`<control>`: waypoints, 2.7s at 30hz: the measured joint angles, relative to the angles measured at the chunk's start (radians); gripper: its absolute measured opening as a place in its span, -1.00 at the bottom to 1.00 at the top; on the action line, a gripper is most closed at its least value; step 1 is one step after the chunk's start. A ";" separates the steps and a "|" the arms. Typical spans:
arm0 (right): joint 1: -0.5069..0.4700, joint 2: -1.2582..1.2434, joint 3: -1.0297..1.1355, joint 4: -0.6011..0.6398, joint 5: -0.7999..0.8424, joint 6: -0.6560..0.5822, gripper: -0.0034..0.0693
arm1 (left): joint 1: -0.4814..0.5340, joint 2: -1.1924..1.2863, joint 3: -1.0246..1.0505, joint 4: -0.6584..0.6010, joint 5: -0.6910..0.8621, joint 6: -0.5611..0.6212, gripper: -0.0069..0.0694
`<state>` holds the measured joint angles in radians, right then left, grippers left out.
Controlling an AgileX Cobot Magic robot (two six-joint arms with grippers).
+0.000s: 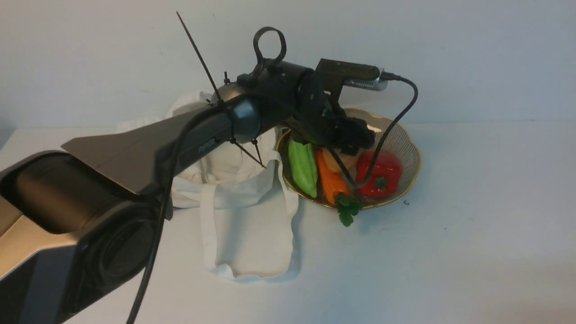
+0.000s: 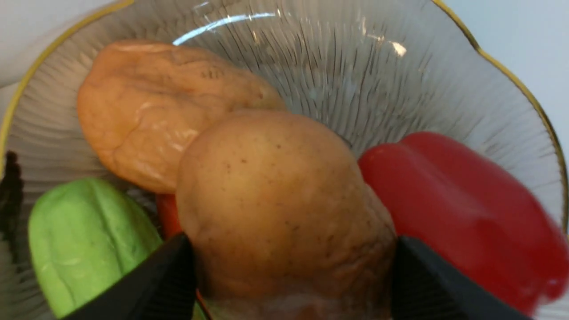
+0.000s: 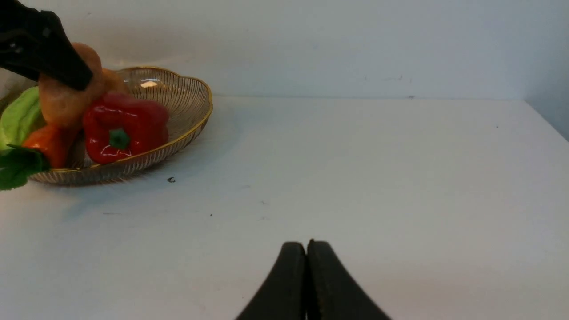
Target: Take vegetables from cloth bag on white table place on plate.
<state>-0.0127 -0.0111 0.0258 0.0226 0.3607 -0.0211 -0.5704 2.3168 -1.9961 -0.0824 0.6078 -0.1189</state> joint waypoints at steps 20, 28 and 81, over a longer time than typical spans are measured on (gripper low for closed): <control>0.000 0.000 0.000 0.000 0.000 0.000 -0.95 | 0.000 -0.246 -0.002 -0.060 0.205 0.009 0.59; 0.000 0.000 0.000 0.000 0.000 0.000 -0.95 | 0.000 -0.602 -0.002 0.021 0.567 0.171 -0.63; 0.000 0.000 0.000 0.000 0.000 0.003 -0.95 | 0.005 -2.239 1.790 -0.022 -0.319 0.151 -0.83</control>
<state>-0.0127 -0.0111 0.0258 0.0226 0.3607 -0.0177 -0.5656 0.0778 -0.2060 -0.1049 0.2892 0.0326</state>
